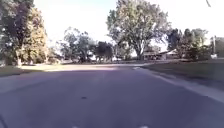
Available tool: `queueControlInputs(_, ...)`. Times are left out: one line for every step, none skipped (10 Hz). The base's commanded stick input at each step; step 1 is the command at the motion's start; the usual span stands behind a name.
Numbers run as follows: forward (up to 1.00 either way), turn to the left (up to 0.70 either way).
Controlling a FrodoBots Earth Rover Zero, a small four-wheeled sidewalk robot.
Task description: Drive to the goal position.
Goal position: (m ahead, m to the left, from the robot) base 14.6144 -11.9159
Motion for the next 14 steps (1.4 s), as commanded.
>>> queueControlInputs(1.0,0.0)
queueControlInputs(1.0,0.0)
queueControlInputs(1.0,0.0)
queueControlInputs(1.0,0.0)
queueControlInputs(1.0,0.0)
queueControlInputs(1.0,0.0)
queueControlInputs(1.0,0.0)
queueControlInputs(1.0,-0.31)
queueControlInputs(1.0,-0.36)
queueControlInputs(1.0,-0.33)
queueControlInputs(1.0,0.0)
queueControlInputs(1.0,0.0)
queueControlInputs(1.0,-0.01)
queueControlInputs(1.0,-0.04)
